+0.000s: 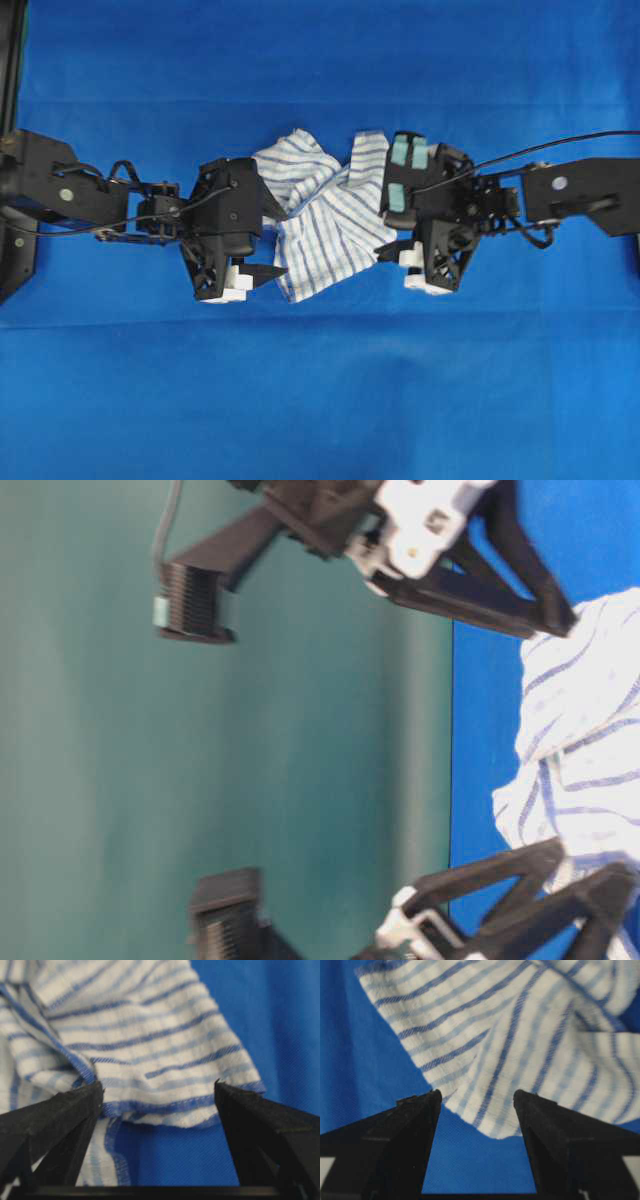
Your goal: Lift the towel with both arms.
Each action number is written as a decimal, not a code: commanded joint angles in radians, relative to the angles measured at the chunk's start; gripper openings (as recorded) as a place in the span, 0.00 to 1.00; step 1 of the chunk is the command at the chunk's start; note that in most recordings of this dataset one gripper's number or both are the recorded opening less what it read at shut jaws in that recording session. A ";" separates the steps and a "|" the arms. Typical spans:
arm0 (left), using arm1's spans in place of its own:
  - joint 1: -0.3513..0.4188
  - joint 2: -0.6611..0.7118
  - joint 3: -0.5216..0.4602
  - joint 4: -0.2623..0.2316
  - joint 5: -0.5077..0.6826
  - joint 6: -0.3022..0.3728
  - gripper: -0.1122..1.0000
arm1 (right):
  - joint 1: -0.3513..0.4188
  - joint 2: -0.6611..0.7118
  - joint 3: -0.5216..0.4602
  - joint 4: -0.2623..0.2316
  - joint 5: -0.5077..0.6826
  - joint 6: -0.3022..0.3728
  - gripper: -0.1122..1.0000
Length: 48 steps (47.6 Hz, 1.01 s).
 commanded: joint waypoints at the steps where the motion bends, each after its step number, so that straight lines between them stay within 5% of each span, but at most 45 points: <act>1: -0.003 0.020 -0.020 0.000 -0.028 0.000 0.88 | 0.003 0.028 -0.018 0.002 -0.034 0.003 0.67; 26: 0.005 0.103 -0.038 -0.002 -0.051 0.000 0.84 | -0.003 0.129 -0.035 0.003 -0.069 0.002 0.66; 31: 0.005 0.107 -0.046 -0.002 -0.025 0.000 0.69 | -0.006 0.129 -0.035 0.003 -0.069 0.003 0.58; 39: 0.005 0.104 -0.052 -0.002 0.051 0.000 0.25 | -0.012 0.129 -0.035 0.002 -0.071 0.002 0.15; 41: 0.005 0.103 -0.052 -0.002 0.063 -0.002 0.18 | -0.012 0.129 -0.035 0.003 -0.074 0.002 0.13; 48: 0.006 0.075 -0.051 -0.002 0.080 -0.017 0.16 | -0.014 0.124 -0.046 0.002 -0.072 0.003 0.13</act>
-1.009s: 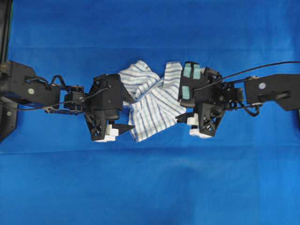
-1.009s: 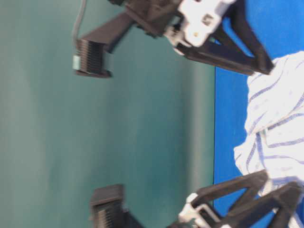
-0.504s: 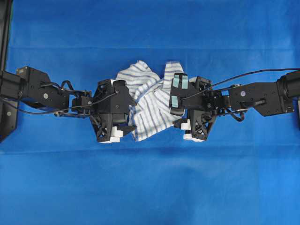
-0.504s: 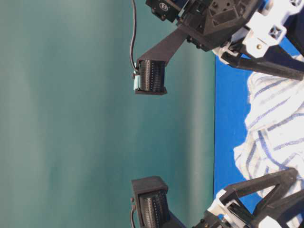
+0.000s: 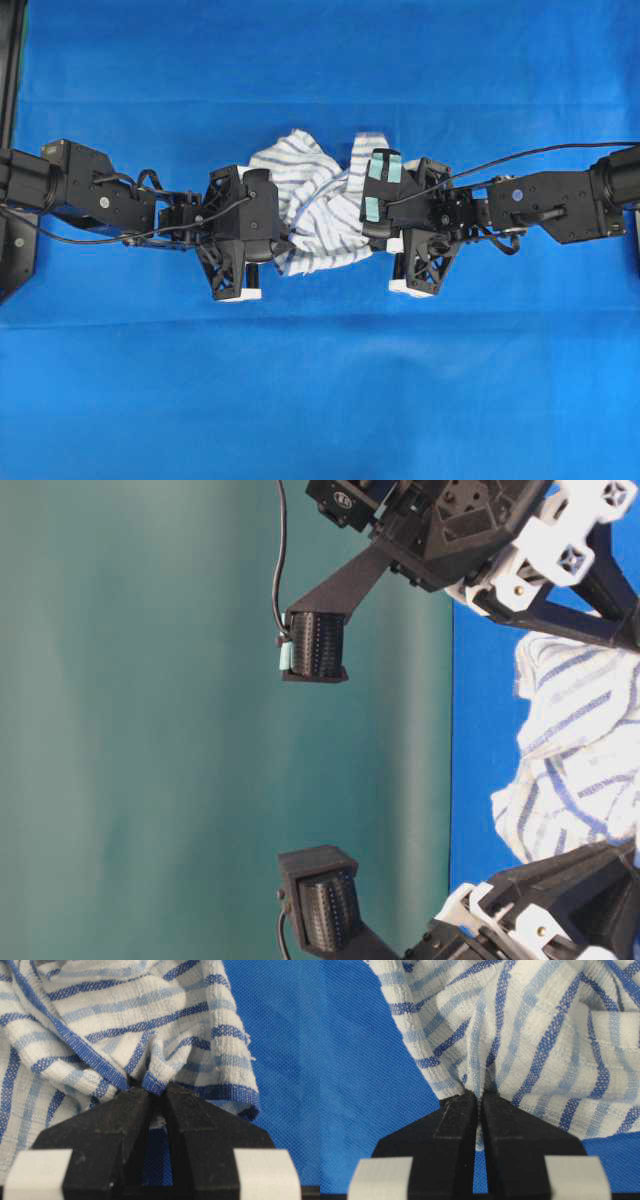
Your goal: Lift the towel with both arms.
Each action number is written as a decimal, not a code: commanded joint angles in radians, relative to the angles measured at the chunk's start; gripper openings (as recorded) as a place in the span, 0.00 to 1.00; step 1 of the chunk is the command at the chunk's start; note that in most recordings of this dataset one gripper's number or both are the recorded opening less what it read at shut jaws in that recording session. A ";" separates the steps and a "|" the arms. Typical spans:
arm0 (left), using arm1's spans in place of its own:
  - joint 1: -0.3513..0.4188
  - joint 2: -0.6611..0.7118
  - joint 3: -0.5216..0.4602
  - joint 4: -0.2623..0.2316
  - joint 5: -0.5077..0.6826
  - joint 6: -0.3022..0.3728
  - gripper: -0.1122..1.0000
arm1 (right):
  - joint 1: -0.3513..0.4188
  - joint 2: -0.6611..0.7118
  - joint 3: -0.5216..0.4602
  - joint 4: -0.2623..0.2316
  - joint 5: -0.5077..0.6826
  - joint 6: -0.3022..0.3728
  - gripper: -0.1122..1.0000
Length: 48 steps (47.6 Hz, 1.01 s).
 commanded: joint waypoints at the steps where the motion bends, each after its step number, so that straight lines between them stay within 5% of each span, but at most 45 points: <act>1: 0.002 -0.043 -0.011 -0.002 0.009 -0.011 0.16 | 0.000 -0.020 -0.026 0.003 -0.003 -0.002 0.13; 29: 0.003 -0.436 -0.055 -0.002 0.163 -0.028 0.16 | -0.002 -0.334 -0.133 -0.002 0.163 -0.002 0.13; 48: 0.008 -0.652 -0.258 0.003 0.449 -0.011 0.16 | -0.002 -0.495 -0.324 -0.054 0.357 -0.026 0.13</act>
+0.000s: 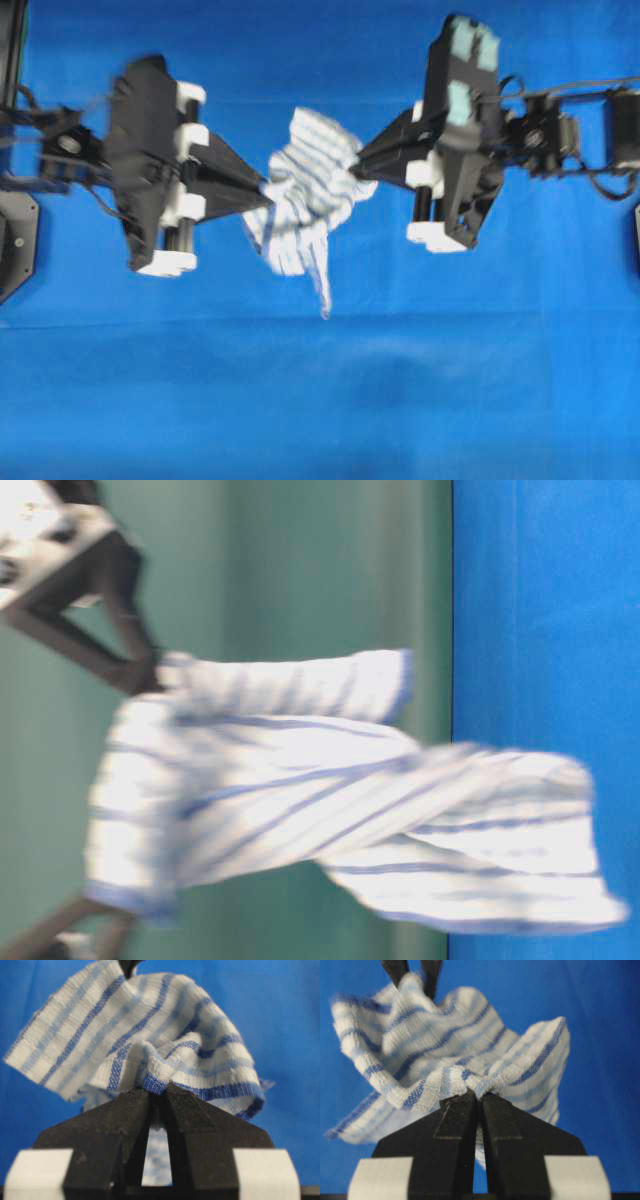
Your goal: Lift the towel with both arms.
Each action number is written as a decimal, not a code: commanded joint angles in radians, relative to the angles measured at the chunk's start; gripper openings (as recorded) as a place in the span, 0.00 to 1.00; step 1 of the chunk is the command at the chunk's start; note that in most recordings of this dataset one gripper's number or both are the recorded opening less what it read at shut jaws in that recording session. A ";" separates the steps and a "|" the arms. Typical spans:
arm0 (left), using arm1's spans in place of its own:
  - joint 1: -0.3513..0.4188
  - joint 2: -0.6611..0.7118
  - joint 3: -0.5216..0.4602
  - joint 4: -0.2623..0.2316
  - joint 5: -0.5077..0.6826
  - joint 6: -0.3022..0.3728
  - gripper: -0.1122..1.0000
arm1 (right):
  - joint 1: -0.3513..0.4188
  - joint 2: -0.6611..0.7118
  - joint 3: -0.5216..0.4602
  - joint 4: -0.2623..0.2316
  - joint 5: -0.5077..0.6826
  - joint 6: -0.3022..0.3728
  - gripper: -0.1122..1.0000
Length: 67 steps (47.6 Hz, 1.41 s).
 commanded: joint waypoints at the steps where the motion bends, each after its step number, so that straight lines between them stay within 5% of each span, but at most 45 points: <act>1: 0.005 -0.038 -0.069 0.003 0.051 0.002 0.16 | -0.002 -0.049 -0.074 -0.021 0.041 -0.003 0.13; 30: 0.032 -0.083 -0.331 0.008 0.244 0.003 0.16 | 0.000 -0.158 -0.285 -0.067 0.198 -0.043 0.13; 57: 0.032 -0.083 -0.341 0.009 0.244 0.063 0.16 | 0.006 -0.147 -0.285 -0.067 0.178 -0.066 0.13; 61: 0.032 -0.083 -0.339 0.009 0.241 0.063 0.24 | 0.006 -0.147 -0.285 -0.067 0.173 -0.084 0.13; 65: 0.032 -0.083 -0.337 0.009 0.241 0.057 0.45 | 0.006 -0.147 -0.285 -0.067 0.176 -0.094 0.16; 67: 0.032 -0.083 -0.334 0.009 0.241 0.057 0.59 | 0.006 -0.147 -0.282 -0.067 0.179 -0.095 0.26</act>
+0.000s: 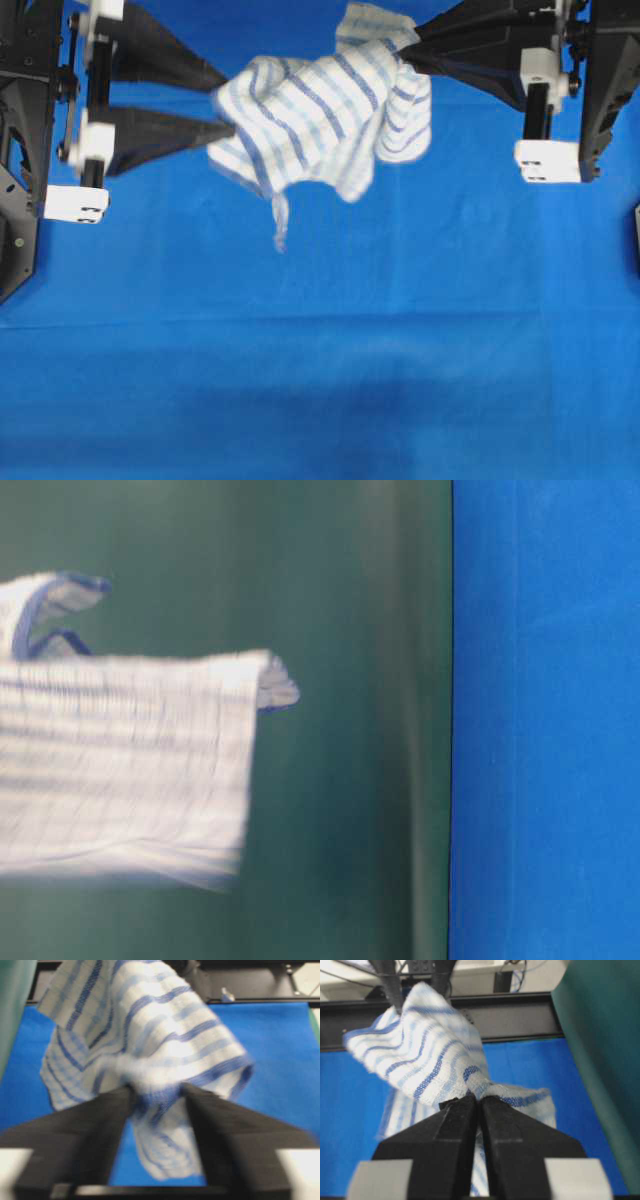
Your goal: Lift the towel with both arms.
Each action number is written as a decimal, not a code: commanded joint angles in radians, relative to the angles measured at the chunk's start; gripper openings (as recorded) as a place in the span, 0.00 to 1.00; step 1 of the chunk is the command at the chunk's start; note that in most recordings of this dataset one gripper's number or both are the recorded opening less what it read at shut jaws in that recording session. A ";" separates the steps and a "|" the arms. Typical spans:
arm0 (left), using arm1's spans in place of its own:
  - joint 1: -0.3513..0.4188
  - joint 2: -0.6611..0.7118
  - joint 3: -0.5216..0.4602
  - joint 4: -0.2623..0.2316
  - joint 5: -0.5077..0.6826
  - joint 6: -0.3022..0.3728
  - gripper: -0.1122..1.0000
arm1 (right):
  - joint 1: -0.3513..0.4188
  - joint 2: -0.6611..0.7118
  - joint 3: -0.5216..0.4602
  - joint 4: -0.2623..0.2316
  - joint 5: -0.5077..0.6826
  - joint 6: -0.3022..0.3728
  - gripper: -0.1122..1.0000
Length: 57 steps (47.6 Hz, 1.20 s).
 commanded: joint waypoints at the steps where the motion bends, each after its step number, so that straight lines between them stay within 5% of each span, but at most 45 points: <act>1: -0.002 -0.009 -0.018 0.002 -0.009 -0.003 0.64 | 0.002 -0.006 -0.023 -0.003 -0.002 -0.002 0.31; 6: -0.003 -0.009 -0.011 0.002 -0.009 -0.003 0.89 | 0.002 -0.005 -0.014 -0.003 0.015 -0.005 0.60; 9: -0.002 -0.009 -0.006 0.002 -0.011 -0.003 0.93 | 0.002 -0.003 -0.008 -0.003 0.021 -0.005 0.70; 28: -0.012 0.028 0.120 -0.002 -0.117 -0.006 0.92 | 0.002 0.000 0.143 0.021 0.034 0.014 0.67; 44: -0.017 0.160 0.296 -0.006 -0.348 -0.009 0.92 | 0.002 0.046 0.410 0.031 -0.178 0.133 0.67; 57: -0.035 0.328 0.382 -0.008 -0.509 -0.028 0.92 | 0.003 0.143 0.525 0.031 -0.279 0.158 0.67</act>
